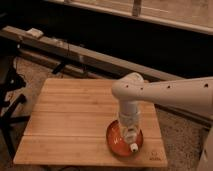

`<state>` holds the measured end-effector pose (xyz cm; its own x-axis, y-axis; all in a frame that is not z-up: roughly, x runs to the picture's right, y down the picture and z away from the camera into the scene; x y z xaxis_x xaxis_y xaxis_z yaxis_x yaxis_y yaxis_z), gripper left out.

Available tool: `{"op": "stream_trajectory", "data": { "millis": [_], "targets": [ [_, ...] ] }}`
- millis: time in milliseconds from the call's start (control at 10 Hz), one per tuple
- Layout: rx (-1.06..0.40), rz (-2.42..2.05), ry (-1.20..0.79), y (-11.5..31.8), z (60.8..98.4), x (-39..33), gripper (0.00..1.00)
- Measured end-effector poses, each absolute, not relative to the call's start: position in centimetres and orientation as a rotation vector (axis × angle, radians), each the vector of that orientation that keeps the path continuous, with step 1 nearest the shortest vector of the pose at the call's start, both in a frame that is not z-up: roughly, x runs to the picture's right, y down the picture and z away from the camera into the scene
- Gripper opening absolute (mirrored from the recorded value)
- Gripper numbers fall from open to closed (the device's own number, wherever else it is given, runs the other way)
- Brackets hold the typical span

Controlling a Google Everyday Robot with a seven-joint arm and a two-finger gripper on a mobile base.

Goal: Place the bottle in the ceramic bowl

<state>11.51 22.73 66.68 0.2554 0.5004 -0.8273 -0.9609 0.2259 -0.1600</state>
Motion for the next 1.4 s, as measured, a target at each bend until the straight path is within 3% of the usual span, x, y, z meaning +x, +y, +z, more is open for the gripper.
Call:
{"op": "stream_trajectory", "data": {
  "millis": [400,1400],
  "targets": [
    [-0.813,1.078,0.733,24.8,66.3,11.6,0.79],
    [-0.812,1.070,0.735,25.4,67.1,11.3,0.80]
  ]
}}
